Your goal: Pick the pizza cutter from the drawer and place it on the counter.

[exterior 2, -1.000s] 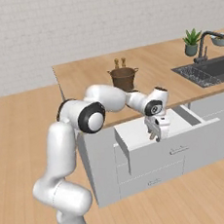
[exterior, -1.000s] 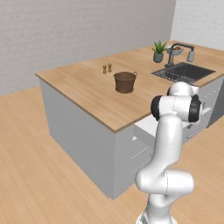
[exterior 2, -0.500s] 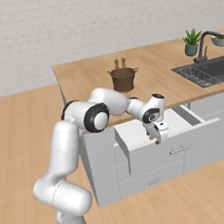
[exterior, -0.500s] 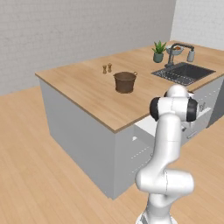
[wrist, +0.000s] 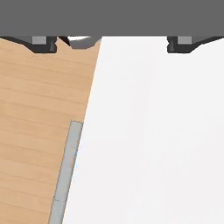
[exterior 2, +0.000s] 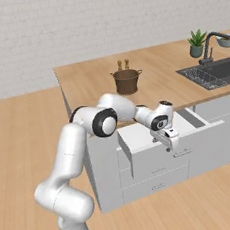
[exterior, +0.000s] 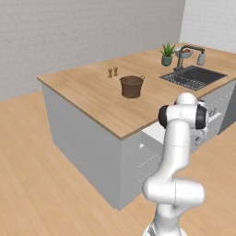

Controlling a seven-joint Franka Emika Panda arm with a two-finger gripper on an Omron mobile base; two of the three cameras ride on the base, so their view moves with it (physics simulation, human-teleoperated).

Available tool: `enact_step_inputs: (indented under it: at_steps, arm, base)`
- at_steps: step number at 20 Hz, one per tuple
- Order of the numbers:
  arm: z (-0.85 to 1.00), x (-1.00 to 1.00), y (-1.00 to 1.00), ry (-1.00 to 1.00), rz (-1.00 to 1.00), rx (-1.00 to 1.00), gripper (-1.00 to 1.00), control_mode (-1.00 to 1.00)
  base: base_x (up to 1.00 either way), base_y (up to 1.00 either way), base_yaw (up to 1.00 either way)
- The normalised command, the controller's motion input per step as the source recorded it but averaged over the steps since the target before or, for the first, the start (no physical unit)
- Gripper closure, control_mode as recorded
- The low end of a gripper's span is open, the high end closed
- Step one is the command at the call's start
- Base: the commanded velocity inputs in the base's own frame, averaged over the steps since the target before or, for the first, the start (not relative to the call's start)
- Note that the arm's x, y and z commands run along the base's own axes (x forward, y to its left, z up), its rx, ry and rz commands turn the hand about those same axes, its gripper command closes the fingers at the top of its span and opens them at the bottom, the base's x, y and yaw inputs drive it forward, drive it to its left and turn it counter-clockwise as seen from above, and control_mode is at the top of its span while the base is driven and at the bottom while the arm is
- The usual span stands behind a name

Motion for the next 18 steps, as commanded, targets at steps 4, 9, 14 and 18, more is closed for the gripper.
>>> enact_step_inputs:
  at_steps: [4,9,14,18]
  arm:
    - [-0.14,-0.83,-0.68,0.0,0.07,-0.05,-1.0,-1.0]
    - [0.0,-1.0,-0.93,0.0,0.05,0.0,-1.0,-1.0]
    - [0.05,-1.0,-0.99,0.0,0.05,0.01,-1.0,-1.0]
    - [0.87,-0.71,-0.32,-0.06,0.0,0.19,-1.0,-1.0]
  base:
    - [0.0,0.0,0.0]
    - [0.0,0.0,0.0]
    - [0.0,0.0,0.0]
    - [0.0,0.0,0.0]
